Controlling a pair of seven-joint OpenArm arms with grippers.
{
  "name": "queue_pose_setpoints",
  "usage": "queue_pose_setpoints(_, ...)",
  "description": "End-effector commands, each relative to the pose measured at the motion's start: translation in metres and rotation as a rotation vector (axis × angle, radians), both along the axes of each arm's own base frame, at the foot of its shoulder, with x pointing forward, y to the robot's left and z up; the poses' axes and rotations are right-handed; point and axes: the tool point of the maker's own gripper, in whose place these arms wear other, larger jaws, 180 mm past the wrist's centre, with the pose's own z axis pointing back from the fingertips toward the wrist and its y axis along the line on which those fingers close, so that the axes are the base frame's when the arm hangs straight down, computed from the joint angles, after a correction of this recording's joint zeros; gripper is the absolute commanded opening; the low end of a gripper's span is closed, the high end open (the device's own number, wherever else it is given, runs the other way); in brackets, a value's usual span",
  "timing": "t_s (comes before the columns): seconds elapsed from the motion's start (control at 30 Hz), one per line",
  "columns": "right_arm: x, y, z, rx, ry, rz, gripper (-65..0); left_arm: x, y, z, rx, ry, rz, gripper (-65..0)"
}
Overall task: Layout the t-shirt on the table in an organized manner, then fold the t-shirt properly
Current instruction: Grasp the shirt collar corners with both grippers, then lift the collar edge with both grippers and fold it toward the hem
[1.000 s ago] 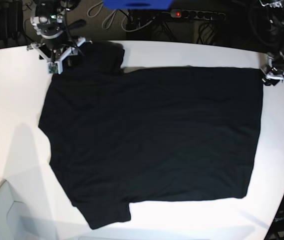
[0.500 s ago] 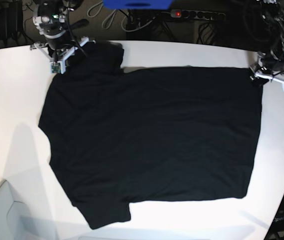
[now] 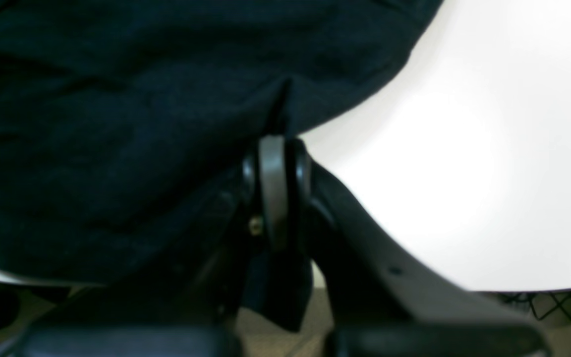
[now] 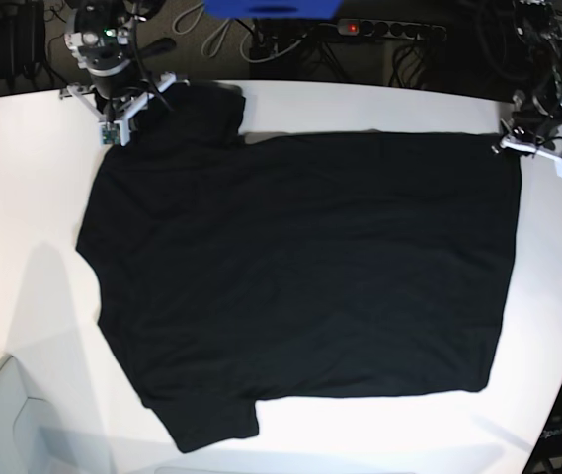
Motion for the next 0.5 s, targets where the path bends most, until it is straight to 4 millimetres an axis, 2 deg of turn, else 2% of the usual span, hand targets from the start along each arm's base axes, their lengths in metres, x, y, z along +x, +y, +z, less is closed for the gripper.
queue_pose_setpoints(0.0, -0.01, -0.002, -0.005, -0.014, 0.046, 0.001, -65.0, 0.0, 0.004, 0.004, 0.011, 0.006, -0.008, -65.0)
queue_pose_setpoints(0.17, -0.005, -0.002, 0.003, -0.021, 0.021, 0.006, -65.0, 0.008, 0.005, 0.015, 0.024, -0.027, -0.018, -65.0)
queue_pose_setpoints(0.23, 0.002, 0.001, 0.016, -0.014, -0.016, 0.031, -65.0, 0.016, 0.007, 0.031, 0.046, -0.069, -0.023, -64.9)
queue_pose_setpoints(0.3, 0.01, 0.013, 0.03, 0.042, -0.064, 0.065, -65.0, 0.02, 0.016, 0.051, 0.073, -0.127, 0.008, -64.9)
queue_pose_setpoints(0.4, 0.018, 0.009, 0.05, 0.071, -0.127, 0.06, -65.0, 0.025, 0.024, 0.077, 0.11, -0.198, 0.038, -64.9)
queue_pose_setpoints(0.47, 0.023, 0.007, 0.06, 0.083, -0.164, 0.052, -65.0, 0.036, 0.025, 0.09, 0.123, -0.24, 0.033, -64.9)
